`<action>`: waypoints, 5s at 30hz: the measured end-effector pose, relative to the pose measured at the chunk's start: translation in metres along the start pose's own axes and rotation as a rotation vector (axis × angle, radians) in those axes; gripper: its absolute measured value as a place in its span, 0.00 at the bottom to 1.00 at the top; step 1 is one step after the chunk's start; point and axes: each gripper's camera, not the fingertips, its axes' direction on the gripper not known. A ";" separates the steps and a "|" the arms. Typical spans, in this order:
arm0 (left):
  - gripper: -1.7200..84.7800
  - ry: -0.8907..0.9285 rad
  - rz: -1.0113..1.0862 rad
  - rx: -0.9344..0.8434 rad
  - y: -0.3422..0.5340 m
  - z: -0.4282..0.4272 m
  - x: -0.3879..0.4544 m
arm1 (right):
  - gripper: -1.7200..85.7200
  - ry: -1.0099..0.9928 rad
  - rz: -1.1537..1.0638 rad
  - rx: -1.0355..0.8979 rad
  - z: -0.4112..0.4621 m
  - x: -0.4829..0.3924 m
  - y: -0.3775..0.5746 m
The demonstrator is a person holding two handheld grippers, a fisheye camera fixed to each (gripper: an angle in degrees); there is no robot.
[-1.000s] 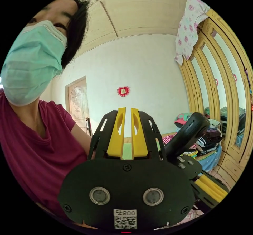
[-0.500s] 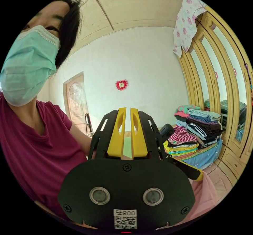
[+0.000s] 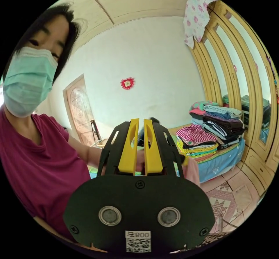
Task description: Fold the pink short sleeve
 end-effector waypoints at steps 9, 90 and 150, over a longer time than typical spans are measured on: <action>0.03 -0.252 0.087 0.235 0.056 -0.198 0.033 | 0.08 0.136 0.134 -0.164 0.101 0.048 0.029; 0.03 -1.245 0.401 0.987 1.027 -0.660 0.658 | 0.03 -0.048 -0.479 0.388 0.129 -0.126 -0.039; 0.10 -1.022 -1.068 0.536 1.386 -0.888 -0.562 | 0.06 0.146 -0.278 -1.029 1.582 -0.023 0.164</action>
